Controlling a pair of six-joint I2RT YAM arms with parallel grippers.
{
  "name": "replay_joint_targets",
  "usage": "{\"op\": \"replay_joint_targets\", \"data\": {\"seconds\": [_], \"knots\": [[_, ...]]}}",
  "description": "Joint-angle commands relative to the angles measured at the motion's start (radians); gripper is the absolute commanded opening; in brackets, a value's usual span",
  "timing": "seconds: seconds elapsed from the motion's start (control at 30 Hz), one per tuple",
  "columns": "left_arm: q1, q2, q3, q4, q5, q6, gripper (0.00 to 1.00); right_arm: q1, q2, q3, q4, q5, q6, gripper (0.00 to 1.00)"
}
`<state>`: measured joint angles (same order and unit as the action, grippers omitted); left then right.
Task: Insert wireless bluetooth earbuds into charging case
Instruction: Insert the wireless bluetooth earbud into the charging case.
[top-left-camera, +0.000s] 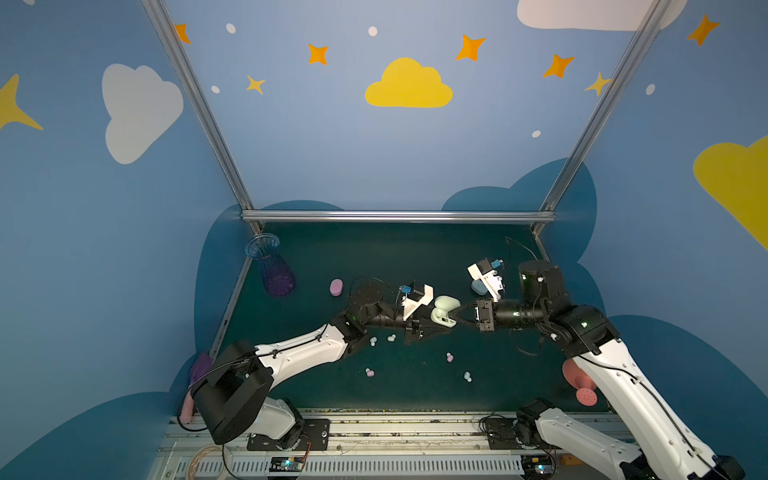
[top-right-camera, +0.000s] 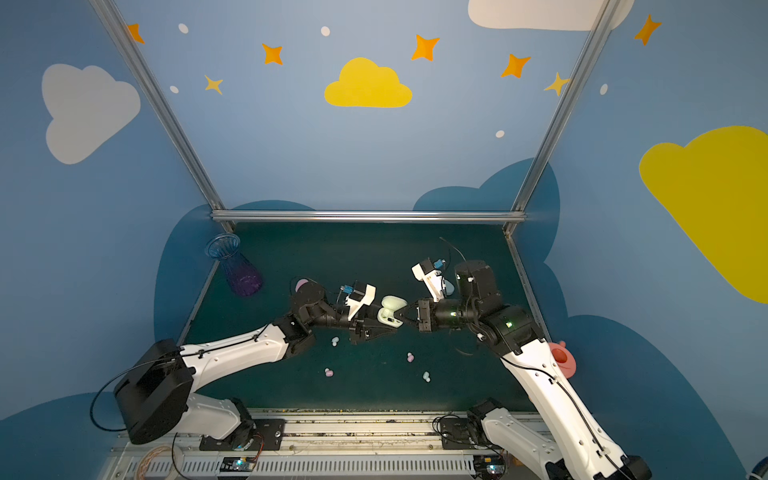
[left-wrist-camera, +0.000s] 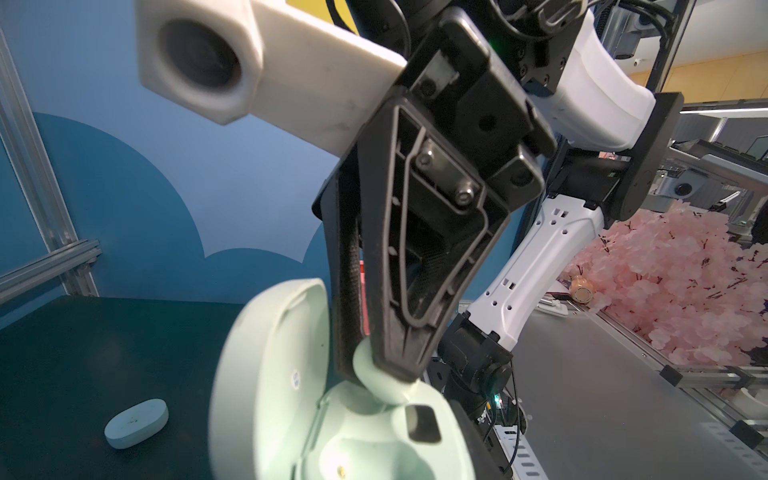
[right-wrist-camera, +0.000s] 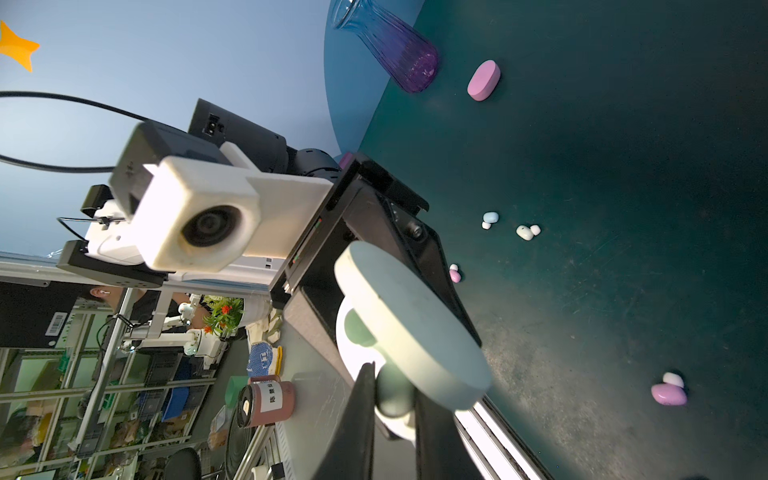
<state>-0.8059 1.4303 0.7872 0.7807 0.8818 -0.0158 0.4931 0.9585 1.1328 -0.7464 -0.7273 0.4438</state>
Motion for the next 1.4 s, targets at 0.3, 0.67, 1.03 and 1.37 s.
{"op": "replay_joint_targets", "data": {"seconds": [0.3,0.67,1.03,1.37], "knots": [[-0.011,-0.041,0.004,0.059,0.016,-0.007,0.19,0.007,0.037,0.050,-0.092,0.055,-0.045,0.39],[-0.021,-0.037,0.001,0.054,0.015,-0.010,0.19,0.017,0.066,0.093,-0.114,0.091,-0.053,0.52],[-0.026,-0.017,0.000,0.062,0.016,-0.025,0.19,0.022,0.069,0.122,-0.114,0.119,-0.051,0.64],[-0.026,-0.010,0.000,0.051,0.007,-0.020,0.19,0.025,0.053,0.140,-0.122,0.118,-0.036,0.67]]}}
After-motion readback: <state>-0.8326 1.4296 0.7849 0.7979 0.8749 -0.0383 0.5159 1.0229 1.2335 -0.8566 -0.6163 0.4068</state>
